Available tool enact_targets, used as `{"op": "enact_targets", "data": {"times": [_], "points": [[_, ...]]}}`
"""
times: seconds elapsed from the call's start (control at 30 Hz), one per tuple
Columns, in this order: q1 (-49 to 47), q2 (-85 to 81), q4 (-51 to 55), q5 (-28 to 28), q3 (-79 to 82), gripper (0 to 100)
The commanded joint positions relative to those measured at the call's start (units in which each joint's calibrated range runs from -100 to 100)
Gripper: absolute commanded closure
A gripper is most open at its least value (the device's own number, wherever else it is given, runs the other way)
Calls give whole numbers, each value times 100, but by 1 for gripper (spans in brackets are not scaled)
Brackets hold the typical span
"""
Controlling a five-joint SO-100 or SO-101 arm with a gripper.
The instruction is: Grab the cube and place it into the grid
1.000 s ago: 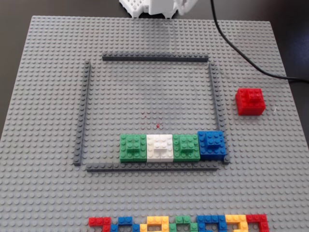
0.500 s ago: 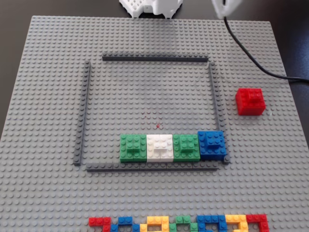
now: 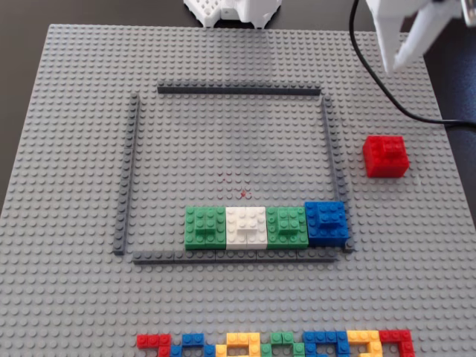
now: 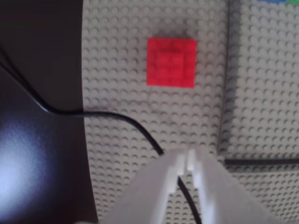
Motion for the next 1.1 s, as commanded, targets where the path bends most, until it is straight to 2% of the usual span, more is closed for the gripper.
{"op": "enact_targets", "data": {"times": [0.0,0.27,0.4,0.5,1.07], "points": [[0,409,-2,-34,-964,100],[36,1226,22,-122,-1571,94],[51,1424,32,-98,-1571,80],[81,1561,27,-93,-1562,73],[243,2180,-266,-63,-1526,73]]}}
